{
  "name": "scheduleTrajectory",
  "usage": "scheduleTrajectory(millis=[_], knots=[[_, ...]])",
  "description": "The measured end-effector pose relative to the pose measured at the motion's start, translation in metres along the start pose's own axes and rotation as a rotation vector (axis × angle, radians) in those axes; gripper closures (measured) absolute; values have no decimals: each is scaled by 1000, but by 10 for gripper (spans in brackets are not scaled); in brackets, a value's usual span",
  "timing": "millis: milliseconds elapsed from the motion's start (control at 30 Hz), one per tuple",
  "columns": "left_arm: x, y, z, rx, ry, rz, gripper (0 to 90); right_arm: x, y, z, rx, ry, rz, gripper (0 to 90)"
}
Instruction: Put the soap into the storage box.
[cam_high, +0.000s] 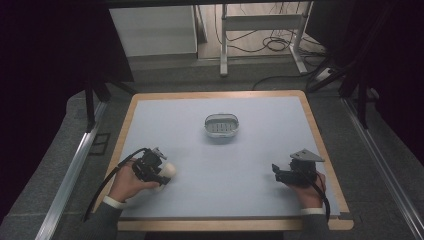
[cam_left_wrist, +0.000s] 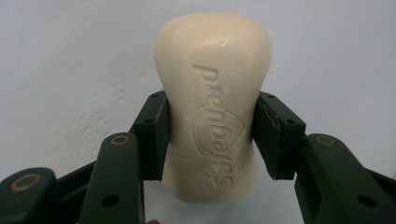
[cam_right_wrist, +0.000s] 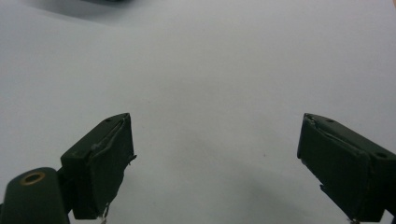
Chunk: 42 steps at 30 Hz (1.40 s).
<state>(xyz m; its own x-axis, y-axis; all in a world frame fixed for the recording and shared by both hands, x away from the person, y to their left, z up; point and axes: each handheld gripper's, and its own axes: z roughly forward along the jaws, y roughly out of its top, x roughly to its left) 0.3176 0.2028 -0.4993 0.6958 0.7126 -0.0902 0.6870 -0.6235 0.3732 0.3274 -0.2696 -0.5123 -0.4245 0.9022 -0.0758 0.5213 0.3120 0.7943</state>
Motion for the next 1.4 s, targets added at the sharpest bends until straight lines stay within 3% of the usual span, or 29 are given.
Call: scheduleTrajectory(millis=[800, 933, 1033, 1100, 1400], knots=[[3, 6, 14, 35, -7, -3, 492, 0, 0, 1, 3, -3, -3, 104], [3, 6, 15, 47, -13, -1, 431, 0, 0, 1, 4, -4, -4, 104], [3, 6, 16, 59, -6, 4, 437, 0, 0, 1, 5, -4, -4, 104], [3, 6, 15, 55, -4, 7, 489, 0, 0, 1, 5, -6, -5, 104], [0, 12, 11, 93, 9, 33, 496, 0, 0, 1, 3, -7, -1, 104]])
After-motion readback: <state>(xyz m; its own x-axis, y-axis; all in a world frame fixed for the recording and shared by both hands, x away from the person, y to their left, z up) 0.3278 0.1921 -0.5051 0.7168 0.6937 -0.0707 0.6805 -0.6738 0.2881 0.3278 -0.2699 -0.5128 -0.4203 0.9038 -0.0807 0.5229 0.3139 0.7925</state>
